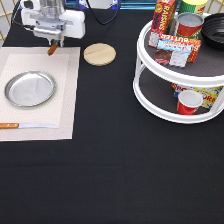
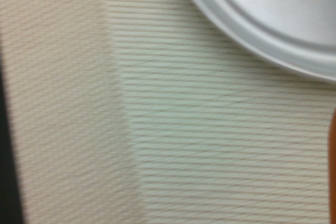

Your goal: Arrange plate and fork

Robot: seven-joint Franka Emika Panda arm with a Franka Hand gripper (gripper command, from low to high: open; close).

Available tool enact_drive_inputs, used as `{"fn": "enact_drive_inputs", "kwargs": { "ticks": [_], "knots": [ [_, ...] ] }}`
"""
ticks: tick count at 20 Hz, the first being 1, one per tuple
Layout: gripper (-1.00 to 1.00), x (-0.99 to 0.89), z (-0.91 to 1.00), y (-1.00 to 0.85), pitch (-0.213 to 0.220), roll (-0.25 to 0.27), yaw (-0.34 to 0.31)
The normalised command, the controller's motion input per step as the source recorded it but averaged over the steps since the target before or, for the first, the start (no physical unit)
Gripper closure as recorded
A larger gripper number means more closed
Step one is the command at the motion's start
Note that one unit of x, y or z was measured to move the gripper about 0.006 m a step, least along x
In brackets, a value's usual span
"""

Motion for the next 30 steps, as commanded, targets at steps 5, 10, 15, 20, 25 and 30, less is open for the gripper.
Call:
{"fn": "enact_drive_inputs", "kwargs": {
  "ticks": [5,10,15,20,25,30],
  "knots": [
    [1.00,0.00,-0.03,-0.33,-0.024,0.094,-0.197],
    [1.00,0.00,0.01,-0.05,-0.027,0.092,-0.291],
    [1.00,0.00,0.07,0.00,-0.004,0.081,-0.340],
    [1.00,0.00,0.12,0.00,0.000,0.080,-0.335],
    [1.00,0.13,0.18,-0.05,0.008,0.084,-0.267],
    [1.00,0.25,0.18,-0.24,0.012,0.099,-0.177]
  ]
}}
